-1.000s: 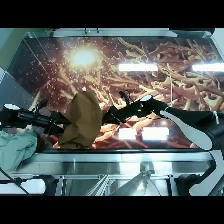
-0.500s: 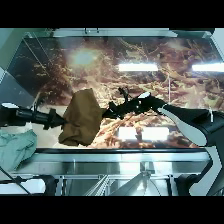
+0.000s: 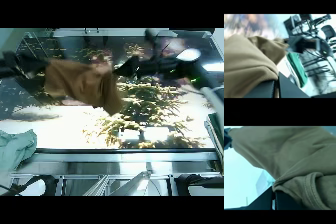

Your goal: Fold the shirts.

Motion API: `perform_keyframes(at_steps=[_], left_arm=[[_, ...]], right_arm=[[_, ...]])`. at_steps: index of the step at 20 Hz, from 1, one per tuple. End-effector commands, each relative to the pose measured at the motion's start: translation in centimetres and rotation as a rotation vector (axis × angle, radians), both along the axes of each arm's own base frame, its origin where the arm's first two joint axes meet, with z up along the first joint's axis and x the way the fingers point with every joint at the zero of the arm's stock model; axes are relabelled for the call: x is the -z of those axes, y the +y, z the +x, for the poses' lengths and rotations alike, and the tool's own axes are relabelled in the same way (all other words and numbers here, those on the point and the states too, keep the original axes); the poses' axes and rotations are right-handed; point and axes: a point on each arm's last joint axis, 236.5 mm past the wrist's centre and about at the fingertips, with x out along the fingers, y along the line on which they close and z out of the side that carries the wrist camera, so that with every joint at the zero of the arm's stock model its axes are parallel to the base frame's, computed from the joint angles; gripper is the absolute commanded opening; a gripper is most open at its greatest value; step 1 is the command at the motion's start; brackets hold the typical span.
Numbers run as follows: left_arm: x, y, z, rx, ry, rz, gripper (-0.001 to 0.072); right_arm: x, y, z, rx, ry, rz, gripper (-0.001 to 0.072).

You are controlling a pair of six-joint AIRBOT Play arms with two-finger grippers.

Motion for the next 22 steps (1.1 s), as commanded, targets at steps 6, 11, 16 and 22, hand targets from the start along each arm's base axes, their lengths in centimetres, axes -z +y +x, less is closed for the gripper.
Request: perform_keyframes(at_steps=[6,11,16,22], left_arm=[[0.9,-2.3,2.7,-0.116,-0.068,0.301,0.0025],[9.8,2.2,7.6,-0.202,0.16,0.357,0.072],[22.2,6.5,0.1,-0.025,0.733,0.41,0.0715],[32.1,5.3,-6.5,-0.045,0.972,0.351,0.0715]], right_arm=[[-4.9,-5.1,1.1,0.27,-0.346,-0.316,0.0022],[9.9,-13.2,7.7,0.469,0.028,-0.669,0.0535],[21.8,-17.5,0.5,0.206,0.42,-0.831,0.0466],[30.4,-17.4,-7.3,0.085,0.604,-0.832,0.0458]])
